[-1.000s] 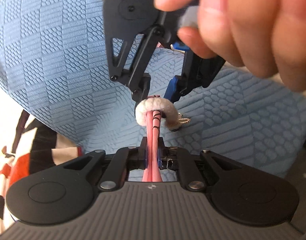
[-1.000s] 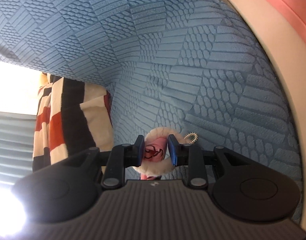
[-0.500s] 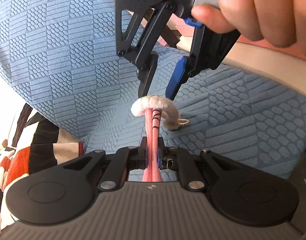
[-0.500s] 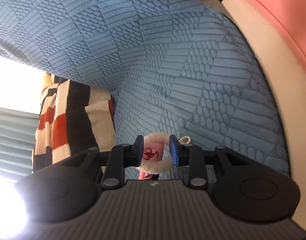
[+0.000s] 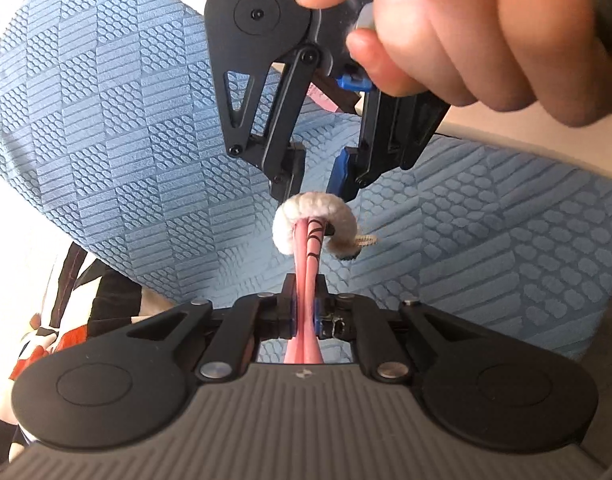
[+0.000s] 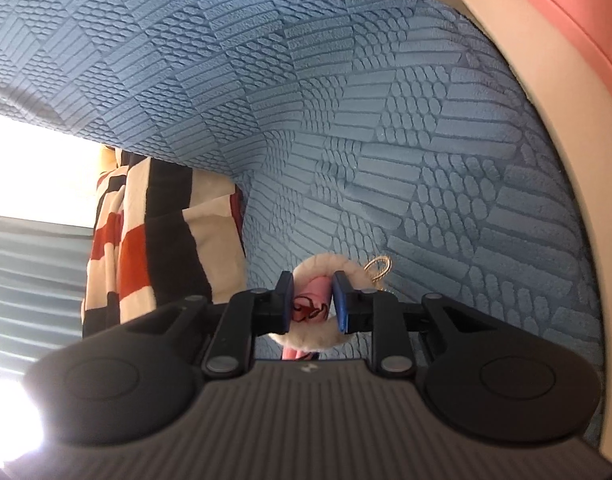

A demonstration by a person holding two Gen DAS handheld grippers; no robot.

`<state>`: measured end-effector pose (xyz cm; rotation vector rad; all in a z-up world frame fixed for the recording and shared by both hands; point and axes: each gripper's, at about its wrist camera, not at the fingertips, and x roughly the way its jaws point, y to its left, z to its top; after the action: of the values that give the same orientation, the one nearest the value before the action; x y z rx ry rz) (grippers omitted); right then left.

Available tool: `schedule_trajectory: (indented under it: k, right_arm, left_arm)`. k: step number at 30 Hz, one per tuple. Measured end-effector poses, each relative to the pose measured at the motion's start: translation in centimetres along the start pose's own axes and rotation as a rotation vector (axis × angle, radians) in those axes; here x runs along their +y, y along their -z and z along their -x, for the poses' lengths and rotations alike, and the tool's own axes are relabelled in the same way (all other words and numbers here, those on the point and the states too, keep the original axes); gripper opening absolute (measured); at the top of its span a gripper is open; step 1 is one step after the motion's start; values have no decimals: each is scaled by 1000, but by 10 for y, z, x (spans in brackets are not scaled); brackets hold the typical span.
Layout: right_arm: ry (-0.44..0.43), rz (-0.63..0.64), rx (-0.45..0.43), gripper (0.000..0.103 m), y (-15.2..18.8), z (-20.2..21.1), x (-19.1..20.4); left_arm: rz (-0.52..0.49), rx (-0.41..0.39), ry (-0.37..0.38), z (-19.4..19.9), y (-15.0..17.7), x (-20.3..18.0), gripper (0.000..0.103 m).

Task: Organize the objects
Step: 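Push the white hair tie down the pink strip with the right gripper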

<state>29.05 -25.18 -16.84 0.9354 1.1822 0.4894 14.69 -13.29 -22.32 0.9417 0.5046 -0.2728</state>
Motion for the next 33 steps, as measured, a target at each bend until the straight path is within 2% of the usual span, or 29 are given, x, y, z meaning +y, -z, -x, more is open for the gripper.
schedule_trajectory:
  k: [14,26,30,33]
  right_arm:
    - [-15,-7,57,22,-11,-20,-1]
    - [-45,49,159,25,-8,-34,5]
    - [-37,21,163,26,-8,-33,0]
    - [-43,-22,133,28,-10,-26,-3]
  left_arm:
    - [15,2,-17,2,0,-2,7]
    - [34,-1,-24,6,2,2,7]
    - [42,-3,-6,3,4,3,7]
    - [49,-9,-8,3,2,3,7]
